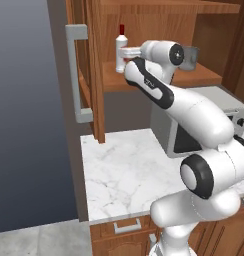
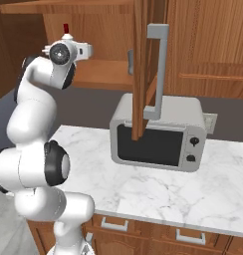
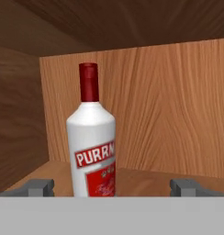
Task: There is a bowl on the dining counter. Grab a lemon wedge from the fridge and place it in the bowl. Then get the liquor bottle and glass cup from the cabinet and place them next to the bowl.
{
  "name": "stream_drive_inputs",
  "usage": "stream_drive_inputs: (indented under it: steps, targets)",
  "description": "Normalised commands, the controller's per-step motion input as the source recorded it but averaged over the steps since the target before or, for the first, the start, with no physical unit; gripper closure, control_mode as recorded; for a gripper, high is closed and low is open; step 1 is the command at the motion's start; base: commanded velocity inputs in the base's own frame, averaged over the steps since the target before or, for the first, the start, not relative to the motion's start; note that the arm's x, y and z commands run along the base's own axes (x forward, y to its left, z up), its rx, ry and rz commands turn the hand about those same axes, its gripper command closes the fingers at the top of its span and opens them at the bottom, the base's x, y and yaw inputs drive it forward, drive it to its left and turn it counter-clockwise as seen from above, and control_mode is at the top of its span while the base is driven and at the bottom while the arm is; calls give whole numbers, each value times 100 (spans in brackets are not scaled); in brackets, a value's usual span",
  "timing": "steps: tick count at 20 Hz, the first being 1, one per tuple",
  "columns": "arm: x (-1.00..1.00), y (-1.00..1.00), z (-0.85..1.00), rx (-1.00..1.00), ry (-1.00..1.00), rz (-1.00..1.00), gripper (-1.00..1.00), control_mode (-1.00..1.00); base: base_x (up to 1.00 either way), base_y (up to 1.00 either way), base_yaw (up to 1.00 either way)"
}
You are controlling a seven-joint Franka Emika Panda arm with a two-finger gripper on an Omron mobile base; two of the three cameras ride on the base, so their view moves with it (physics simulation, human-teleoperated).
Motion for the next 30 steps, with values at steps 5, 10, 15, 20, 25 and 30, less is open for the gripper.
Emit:
stream_drive_inputs:
  steps: [5,10,15,20,25,30]
  targets:
    - [20,26,0,0,1,0,-100,-100,0,0,0]
    - [5,17,0,0,1,0,-100,-100,0,0,0]
    - [3,9,0,0,0,0,-100,-100,0,0,0]
    - [17,8,0,0,0,0,-100,-100,0,0,0]
    - [23,3,0,0,0,0,-100,-100,0,0,0]
    - [20,0,0,0,0,0,-100,-100,0,0,0]
